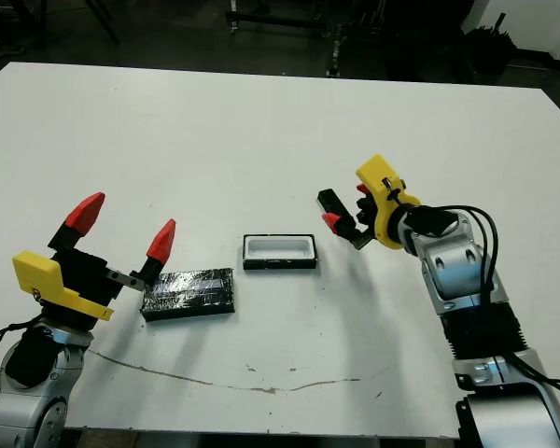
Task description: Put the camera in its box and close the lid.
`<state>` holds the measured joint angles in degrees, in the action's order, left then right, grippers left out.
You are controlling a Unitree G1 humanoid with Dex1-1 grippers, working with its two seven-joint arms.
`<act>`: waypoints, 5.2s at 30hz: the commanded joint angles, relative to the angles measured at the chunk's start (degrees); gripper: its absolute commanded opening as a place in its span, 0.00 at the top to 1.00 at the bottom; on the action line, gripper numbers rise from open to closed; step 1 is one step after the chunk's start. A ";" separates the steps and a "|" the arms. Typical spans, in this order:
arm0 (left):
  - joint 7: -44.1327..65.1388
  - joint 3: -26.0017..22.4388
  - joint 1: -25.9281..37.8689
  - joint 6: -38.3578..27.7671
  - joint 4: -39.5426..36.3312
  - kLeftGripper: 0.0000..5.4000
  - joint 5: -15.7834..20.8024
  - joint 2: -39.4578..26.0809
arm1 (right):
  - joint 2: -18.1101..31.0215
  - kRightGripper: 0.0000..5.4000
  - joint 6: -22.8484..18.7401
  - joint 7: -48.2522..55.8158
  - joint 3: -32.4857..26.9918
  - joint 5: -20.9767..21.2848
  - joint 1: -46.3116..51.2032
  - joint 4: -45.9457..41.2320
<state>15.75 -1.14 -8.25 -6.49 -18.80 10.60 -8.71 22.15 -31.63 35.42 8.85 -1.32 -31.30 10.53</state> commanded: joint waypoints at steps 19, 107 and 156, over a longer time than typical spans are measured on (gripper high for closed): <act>0.97 0.11 -0.46 0.07 0.57 0.00 1.02 -0.05 | -8.56 0.00 4.33 -10.89 -4.59 -1.04 -2.25 10.24; 0.63 0.29 -1.18 -0.04 -0.34 0.00 1.44 0.22 | 1.14 0.68 14.62 14.69 -7.63 -10.56 -6.78 11.12; -0.29 1.25 -2.06 0.60 -2.01 0.00 0.56 0.51 | 5.13 0.68 21.28 43.43 17.71 6.74 -17.95 15.65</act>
<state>15.68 0.14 -9.70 -6.53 -20.60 11.11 -8.22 27.15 -11.24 79.48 26.34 4.87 -49.55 25.60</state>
